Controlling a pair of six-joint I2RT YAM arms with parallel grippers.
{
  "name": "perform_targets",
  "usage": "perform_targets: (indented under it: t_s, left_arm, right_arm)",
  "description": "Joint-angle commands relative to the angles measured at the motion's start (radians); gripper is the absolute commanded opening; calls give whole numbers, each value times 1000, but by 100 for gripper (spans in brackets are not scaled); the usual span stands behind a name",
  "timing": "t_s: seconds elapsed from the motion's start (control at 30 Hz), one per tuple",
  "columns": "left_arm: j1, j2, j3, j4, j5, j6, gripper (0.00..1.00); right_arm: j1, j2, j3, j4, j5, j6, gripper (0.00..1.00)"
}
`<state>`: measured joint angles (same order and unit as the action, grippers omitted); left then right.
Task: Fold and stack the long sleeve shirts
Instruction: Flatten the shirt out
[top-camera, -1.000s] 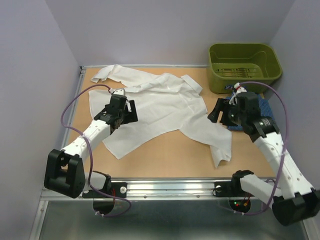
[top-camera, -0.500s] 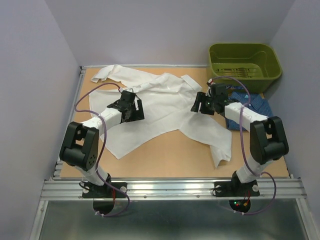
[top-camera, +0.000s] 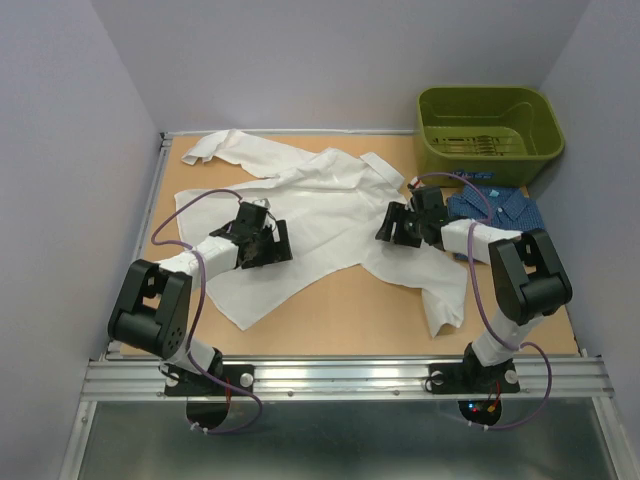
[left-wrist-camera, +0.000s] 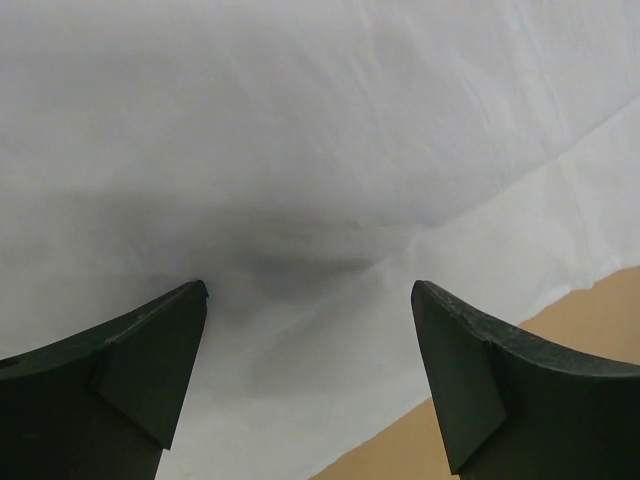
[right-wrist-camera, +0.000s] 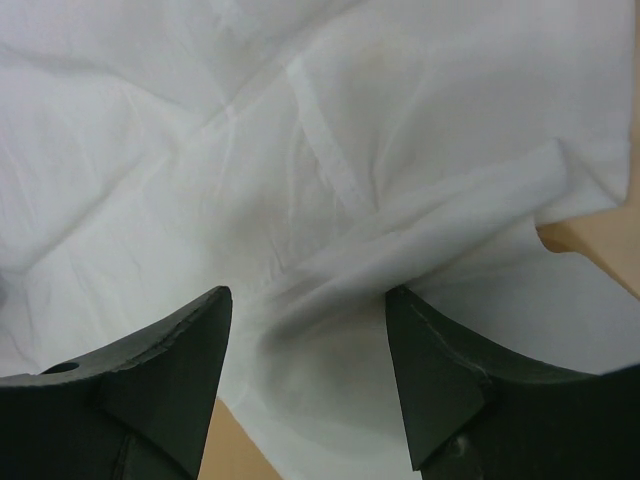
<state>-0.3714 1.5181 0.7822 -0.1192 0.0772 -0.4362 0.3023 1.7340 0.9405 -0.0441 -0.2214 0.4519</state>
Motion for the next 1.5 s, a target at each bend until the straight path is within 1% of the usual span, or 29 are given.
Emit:
perform_targets:
  t_s: [0.0, 0.13, 0.17, 0.2, 0.27, 0.3, 0.37, 0.43, 0.5, 0.53, 0.6, 0.63, 0.67, 0.73, 0.77, 0.87, 0.93, 0.97, 1.0, 1.03, 1.07, 1.1, 1.13, 1.27, 1.3, 1.37, 1.4, 1.47]
  left_arm:
    - [-3, -57, -116, -138, 136, -56, 96]
    - [-3, -157, -191, -194, 200, -100, 96]
    - [-24, -180, -192, -201, 203, -111, 96]
    - [-30, -215, -189, -215, 214, -136, 96]
    - [-32, -248, -187, -243, 271, -147, 96]
    - [-32, -277, -184, -256, 277, -148, 96]
    - [-32, -305, -170, -304, 271, -131, 96]
    - [-32, -346, -141, -341, 234, -115, 96]
    - [-27, -390, -49, -356, 101, -101, 96]
    - [-23, -401, -22, -353, 61, -95, 96]
    - [-9, -403, 34, -318, -25, -79, 96]
    - [8, -392, 89, -285, -116, -78, 96]
    - [15, -380, 115, -258, -147, -73, 96]
    - [34, -325, 164, -202, -188, -67, 96]
    - [48, -300, 214, -141, -203, -67, 94]
    - [78, -195, 316, -27, -206, -68, 91]
    - [92, -103, 371, 16, -203, -68, 89]
    - [98, -67, 434, 45, -198, -65, 88]
    - [106, -37, 465, 58, -197, -62, 88]
    - [108, 34, 527, 76, -189, -52, 86]
    - [109, 71, 560, 78, -183, -47, 86]
    - [114, 147, 592, 78, -177, -42, 85]
    - [117, 181, 653, 76, -151, -36, 84]
    - [126, 342, 774, 55, -87, -41, 81]
    - [126, 370, 793, 47, -82, -44, 80]
    - [126, 441, 833, 33, -13, -52, 80]
    - [126, 477, 841, 30, -1, -55, 80]
    - [126, 508, 851, 30, 22, -58, 80]
  right_arm:
    - [4, -103, -140, -101, 22, 42, 69]
    - [4, -233, -227, -252, 89, 48, 69]
    - [4, -263, -241, -279, 103, 53, 69]
    - [4, -325, -264, -328, 126, 57, 69]
    - [4, -378, -273, -379, 143, 62, 70]
    - [4, -424, -269, -426, 155, 57, 70]
    - [4, -455, -250, -485, 163, 39, 70]
    - [6, -487, -209, -496, 157, -8, 70]
    - [9, -498, -157, -494, 143, -54, 70]
    - [12, -498, -138, -488, 140, -68, 70]
    - [20, -484, -105, -462, 129, -93, 70]
    - [30, -469, -79, -430, 119, -110, 70]
    - [35, -455, -68, -430, 119, -116, 70]
    - [43, -429, -46, -383, 83, -119, 70]
    - [55, -415, -39, -367, 74, -116, 70]
    - [87, -367, -8, -286, 65, -104, 70]
    - [100, -332, 6, -257, 56, -98, 70]
    - [109, -321, 12, -246, 48, -98, 70]
    - [115, -308, 15, -226, 41, -96, 70]
    - [129, -289, 21, -218, 37, -93, 71]
    - [135, -278, 23, -206, 33, -94, 72]
    - [142, -265, 26, -200, 28, -93, 72]
    - [155, -260, 26, -194, 28, -93, 72]
    - [176, -237, 20, -152, 28, -94, 72]
    - [178, -232, 18, -148, 28, -94, 72]
    - [181, -217, 14, -135, 24, -94, 73]
    - [182, -212, 14, -131, 22, -96, 73]
    - [187, -202, 11, -117, 19, -99, 73]
